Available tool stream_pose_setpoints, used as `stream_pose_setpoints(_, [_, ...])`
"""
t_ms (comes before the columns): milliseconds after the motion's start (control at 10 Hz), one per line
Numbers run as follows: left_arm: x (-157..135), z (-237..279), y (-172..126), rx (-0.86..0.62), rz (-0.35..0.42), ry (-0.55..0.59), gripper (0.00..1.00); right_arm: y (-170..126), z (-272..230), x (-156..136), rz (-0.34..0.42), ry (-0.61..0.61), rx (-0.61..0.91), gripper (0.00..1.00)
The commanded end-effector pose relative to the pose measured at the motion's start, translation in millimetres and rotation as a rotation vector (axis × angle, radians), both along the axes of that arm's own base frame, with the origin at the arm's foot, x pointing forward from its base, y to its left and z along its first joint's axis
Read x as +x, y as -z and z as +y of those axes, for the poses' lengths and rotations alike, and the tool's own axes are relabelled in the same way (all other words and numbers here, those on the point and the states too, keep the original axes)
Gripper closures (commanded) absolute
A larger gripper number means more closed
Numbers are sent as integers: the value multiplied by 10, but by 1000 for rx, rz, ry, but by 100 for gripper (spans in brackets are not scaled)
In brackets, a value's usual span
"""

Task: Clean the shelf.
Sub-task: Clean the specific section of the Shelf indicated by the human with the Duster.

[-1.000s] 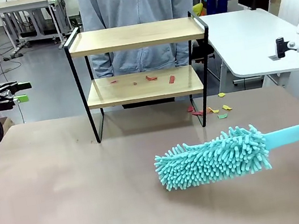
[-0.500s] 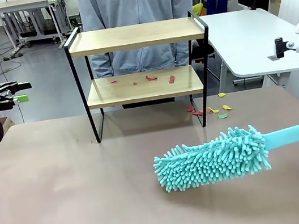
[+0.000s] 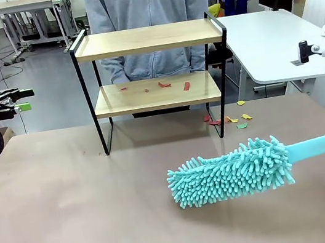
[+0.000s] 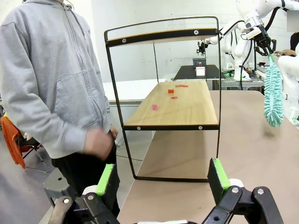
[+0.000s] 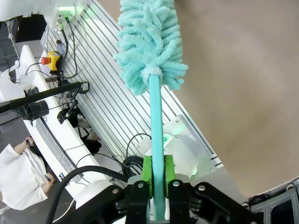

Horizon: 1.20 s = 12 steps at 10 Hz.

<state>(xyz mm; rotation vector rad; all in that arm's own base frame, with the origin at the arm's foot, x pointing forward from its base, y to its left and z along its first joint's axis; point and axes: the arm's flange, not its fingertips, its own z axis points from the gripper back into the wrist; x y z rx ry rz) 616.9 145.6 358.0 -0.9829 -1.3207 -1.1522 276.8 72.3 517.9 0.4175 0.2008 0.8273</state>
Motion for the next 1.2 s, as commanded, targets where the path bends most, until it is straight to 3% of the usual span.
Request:
stream_pose_setpoints(0, [-9,-1,-27,2,-3,2,0,-28,13,8,0,-3,4,87])
stream_pose_setpoints(1100, [-9,-1,-27,2,-3,2,0,-28,13,8,0,-3,4,87])
